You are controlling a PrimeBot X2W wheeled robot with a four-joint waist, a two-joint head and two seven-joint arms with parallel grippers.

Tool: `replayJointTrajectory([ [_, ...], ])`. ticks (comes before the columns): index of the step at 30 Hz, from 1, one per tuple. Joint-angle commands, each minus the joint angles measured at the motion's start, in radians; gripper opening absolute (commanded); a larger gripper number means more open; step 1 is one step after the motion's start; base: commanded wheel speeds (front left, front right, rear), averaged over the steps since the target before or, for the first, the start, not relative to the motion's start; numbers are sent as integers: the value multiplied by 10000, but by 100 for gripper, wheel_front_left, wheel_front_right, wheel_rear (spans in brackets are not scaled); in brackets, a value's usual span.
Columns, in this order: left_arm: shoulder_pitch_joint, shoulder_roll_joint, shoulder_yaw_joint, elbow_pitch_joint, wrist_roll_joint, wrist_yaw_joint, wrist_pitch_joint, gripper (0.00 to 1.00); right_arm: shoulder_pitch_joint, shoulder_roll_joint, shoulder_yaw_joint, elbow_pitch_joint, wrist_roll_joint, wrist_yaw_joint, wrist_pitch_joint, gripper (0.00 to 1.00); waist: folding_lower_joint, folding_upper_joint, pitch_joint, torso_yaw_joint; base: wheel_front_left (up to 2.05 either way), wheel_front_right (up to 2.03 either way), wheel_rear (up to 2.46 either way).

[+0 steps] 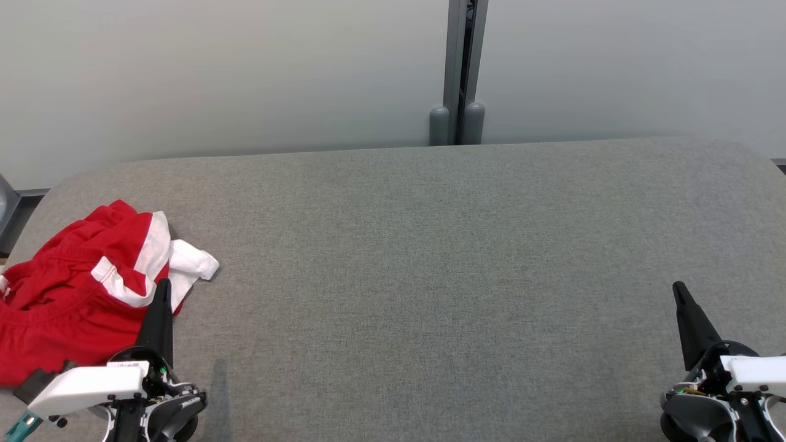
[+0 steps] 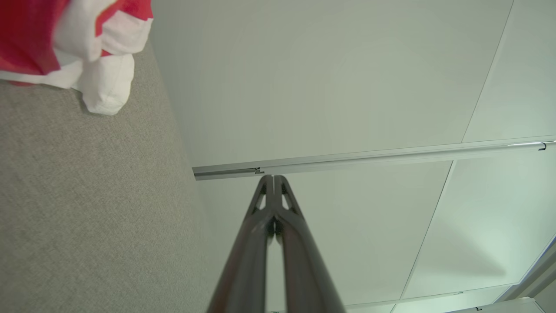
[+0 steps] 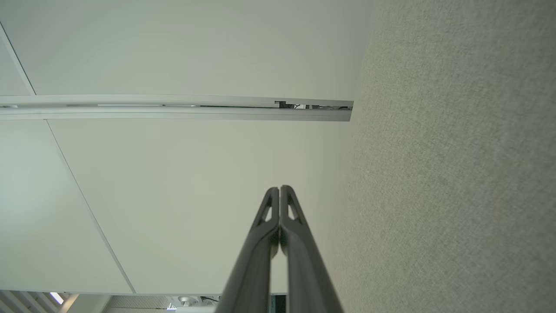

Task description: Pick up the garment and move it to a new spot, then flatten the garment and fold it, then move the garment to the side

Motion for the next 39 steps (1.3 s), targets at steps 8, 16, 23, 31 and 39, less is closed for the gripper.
replayJointTrajectory([
  [8,-133,56,32,-3,-10,-48,25,0,-89,-44,-1,-26,22,4,22,0,0,0,0,0,0,0,0],
  [16,-133,56,32,-3,-9,-48,25,0,-89,-44,-1,-26,22,4,21,0,0,0,0,0,0,0,0],
  [23,-133,56,32,-3,-9,-48,25,0,-89,-44,-1,-26,22,4,21,0,0,0,0,0,0,0,0],
  [31,-132,56,32,-3,-10,-48,25,0,-89,-44,-1,-26,22,4,21,0,0,0,0,0,0,0,0],
  [39,-132,56,32,-3,-9,-48,25,0,-89,-44,-1,-26,22,4,21,0,0,0,0,0,0,0,0],
])
